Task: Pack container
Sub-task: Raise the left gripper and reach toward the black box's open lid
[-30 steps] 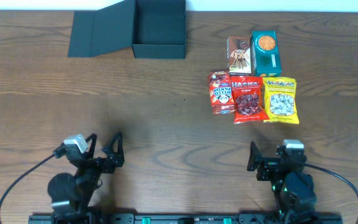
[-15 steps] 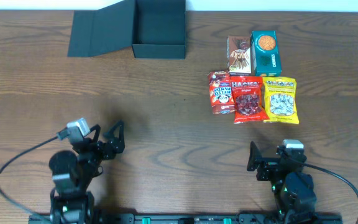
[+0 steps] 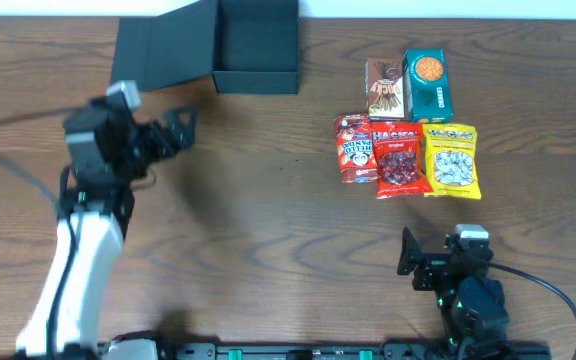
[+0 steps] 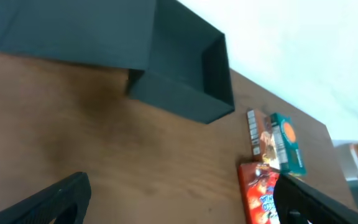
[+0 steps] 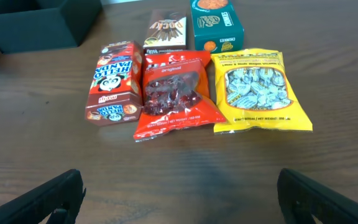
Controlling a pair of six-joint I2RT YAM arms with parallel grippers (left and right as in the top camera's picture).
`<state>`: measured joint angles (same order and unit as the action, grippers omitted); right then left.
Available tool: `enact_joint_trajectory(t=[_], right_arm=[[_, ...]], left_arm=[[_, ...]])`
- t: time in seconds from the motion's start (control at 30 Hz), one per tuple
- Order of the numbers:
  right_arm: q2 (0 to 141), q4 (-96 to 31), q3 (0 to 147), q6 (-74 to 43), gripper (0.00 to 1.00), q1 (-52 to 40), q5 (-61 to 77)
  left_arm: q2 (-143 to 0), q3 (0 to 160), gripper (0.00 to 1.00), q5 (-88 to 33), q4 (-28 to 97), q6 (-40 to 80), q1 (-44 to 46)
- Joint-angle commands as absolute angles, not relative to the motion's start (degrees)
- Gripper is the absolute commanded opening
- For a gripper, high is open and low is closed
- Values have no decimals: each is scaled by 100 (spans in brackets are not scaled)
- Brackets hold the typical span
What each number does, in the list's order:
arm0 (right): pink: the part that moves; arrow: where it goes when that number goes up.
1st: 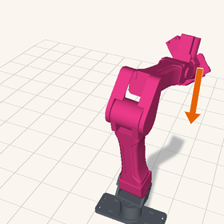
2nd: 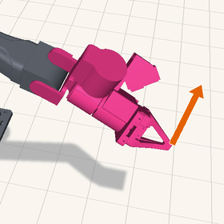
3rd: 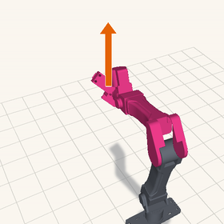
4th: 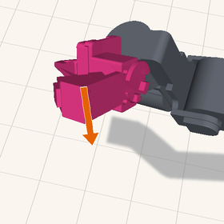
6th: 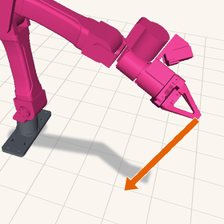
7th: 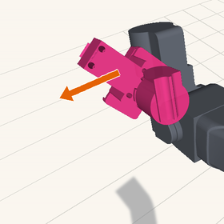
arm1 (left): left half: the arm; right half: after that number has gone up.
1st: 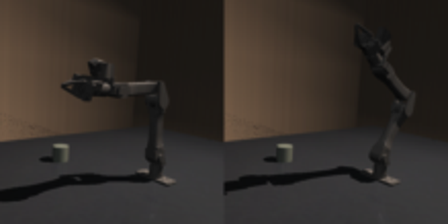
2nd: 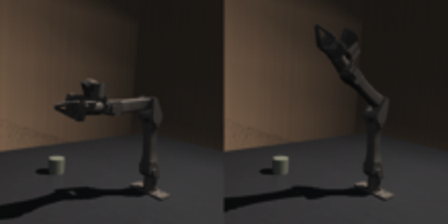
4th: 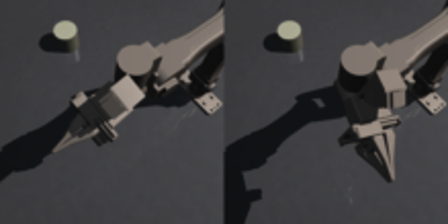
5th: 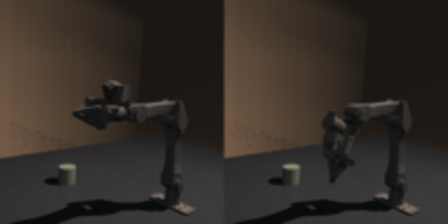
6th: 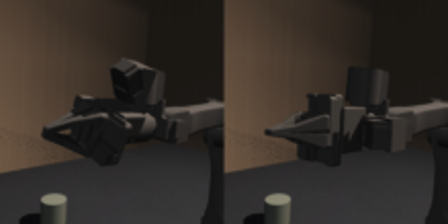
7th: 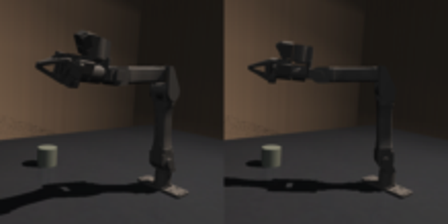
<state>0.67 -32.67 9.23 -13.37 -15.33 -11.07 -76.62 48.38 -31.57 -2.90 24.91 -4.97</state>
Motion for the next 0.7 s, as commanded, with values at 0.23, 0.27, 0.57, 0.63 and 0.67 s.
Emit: enact_joint_trajectory(t=[0.23,0.27,0.57,0.63,0.67], right_arm=[[32,-3275,869,-1280,99,-1507,-1111],[32,-3275,869,-1280,99,-1507,-1111],[32,-3275,869,-1280,99,-1507,-1111],[32,-3275,869,-1280,99,-1507,-1111],[32,-3275,869,-1280,99,-1507,-1111]], left_arm=[[-9725,7022,95,-2891,-303,4176,624],[-9922,7194,95,-2808,-301,4466,711],[-11410,8578,95,-2390,-377,6228,1339],[-11526,8654,95,-2244,-666,6394,1444],[-11550,8652,95,-2270,-864,6453,1481]])
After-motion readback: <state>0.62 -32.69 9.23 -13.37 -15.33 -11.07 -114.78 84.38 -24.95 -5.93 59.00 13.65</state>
